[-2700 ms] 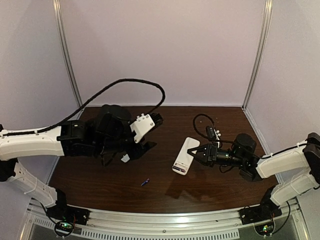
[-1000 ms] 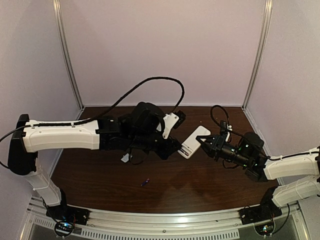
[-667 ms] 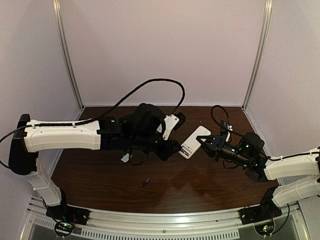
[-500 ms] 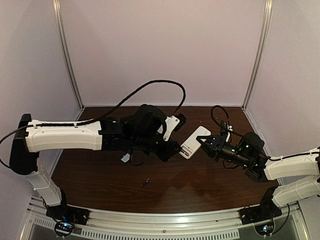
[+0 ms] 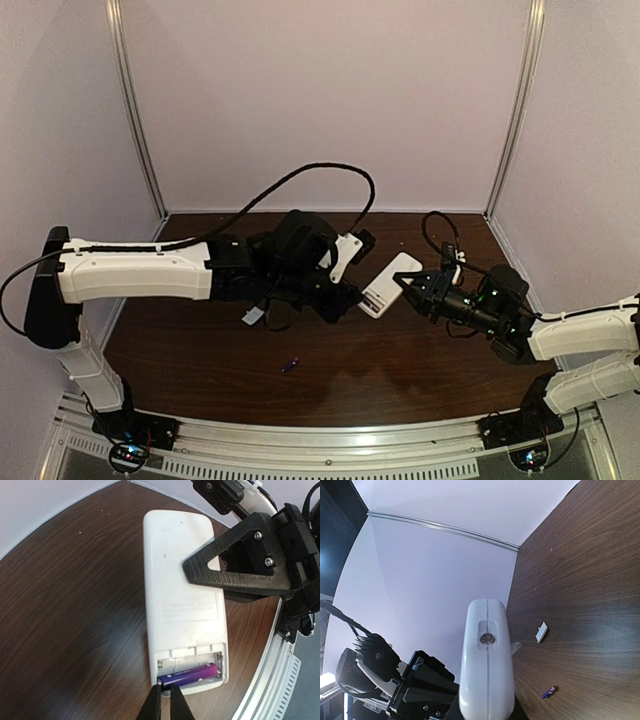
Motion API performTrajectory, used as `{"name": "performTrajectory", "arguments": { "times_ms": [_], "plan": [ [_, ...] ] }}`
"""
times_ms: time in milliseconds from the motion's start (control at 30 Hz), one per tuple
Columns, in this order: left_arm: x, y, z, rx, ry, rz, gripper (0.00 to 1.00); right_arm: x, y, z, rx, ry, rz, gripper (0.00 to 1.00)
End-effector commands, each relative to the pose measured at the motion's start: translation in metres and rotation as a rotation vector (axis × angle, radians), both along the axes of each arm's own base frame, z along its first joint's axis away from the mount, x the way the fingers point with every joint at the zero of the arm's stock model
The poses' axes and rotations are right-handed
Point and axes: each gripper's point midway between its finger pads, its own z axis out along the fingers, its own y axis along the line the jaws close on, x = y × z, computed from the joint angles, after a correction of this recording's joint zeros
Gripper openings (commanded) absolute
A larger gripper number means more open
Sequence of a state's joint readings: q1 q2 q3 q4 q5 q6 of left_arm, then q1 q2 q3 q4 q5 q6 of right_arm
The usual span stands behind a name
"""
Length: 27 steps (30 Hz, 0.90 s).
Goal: Load the batteries into the remote control
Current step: Place the battery in the battery compartment.
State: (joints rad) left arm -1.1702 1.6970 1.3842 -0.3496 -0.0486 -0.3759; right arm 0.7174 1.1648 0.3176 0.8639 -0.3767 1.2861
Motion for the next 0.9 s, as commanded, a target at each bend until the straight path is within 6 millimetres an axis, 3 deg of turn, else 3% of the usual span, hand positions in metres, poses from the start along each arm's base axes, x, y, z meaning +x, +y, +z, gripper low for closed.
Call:
{"name": "performTrajectory", "arguments": {
  "times_ms": [0, 567, 867],
  "plan": [
    [-0.001, -0.006, -0.007, 0.020, 0.014, -0.032, 0.06, -0.001, -0.001, 0.020, 0.053, -0.055, 0.002, 0.00],
    [-0.014, -0.006, -0.040, 0.137, 0.054, -0.082, 0.00, -0.004, -0.004, 0.031, 0.064, -0.101, -0.005, 0.00],
    [-0.022, -0.003, -0.044, 0.150, 0.082, -0.108, 0.00, -0.003, -0.007, 0.035, 0.038, -0.123, -0.024, 0.00]
  ]
}}
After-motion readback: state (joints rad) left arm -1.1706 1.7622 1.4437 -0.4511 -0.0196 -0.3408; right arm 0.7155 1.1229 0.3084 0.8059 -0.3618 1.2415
